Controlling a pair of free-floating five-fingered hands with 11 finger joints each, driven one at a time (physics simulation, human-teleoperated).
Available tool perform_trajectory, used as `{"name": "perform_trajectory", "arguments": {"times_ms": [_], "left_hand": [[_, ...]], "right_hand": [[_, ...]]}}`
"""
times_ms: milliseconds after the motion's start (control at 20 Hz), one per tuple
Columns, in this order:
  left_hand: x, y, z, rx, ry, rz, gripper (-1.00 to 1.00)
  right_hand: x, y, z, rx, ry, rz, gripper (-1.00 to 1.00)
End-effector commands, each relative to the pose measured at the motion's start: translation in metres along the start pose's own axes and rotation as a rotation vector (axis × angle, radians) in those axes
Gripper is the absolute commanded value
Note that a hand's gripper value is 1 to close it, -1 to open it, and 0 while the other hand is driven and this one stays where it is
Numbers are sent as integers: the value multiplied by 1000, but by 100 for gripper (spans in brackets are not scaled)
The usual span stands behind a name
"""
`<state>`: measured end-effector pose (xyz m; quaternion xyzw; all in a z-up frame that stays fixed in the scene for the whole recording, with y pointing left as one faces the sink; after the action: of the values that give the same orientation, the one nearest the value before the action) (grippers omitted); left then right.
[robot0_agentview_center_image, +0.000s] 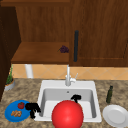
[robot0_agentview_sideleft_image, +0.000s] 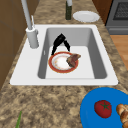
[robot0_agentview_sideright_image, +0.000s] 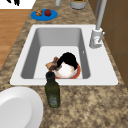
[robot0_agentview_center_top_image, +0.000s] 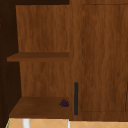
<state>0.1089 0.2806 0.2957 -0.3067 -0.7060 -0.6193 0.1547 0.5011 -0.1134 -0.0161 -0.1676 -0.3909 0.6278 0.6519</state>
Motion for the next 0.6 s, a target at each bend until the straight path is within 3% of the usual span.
{"name": "perform_trajectory", "arguments": {"times_ms": [0, 300, 550], "left_hand": [[0, 0, 0, 0, 0, 0, 0], [0, 0, 0, 0, 0, 0, 0], [0, 0, 0, 0, 0, 0, 0]], "right_hand": [[0, 0, 0, 2, -6, 5, -100], [1, 3, 3, 0, -3, 4, -100], [3, 11, 28, -119, -30, 18, -100]]}}
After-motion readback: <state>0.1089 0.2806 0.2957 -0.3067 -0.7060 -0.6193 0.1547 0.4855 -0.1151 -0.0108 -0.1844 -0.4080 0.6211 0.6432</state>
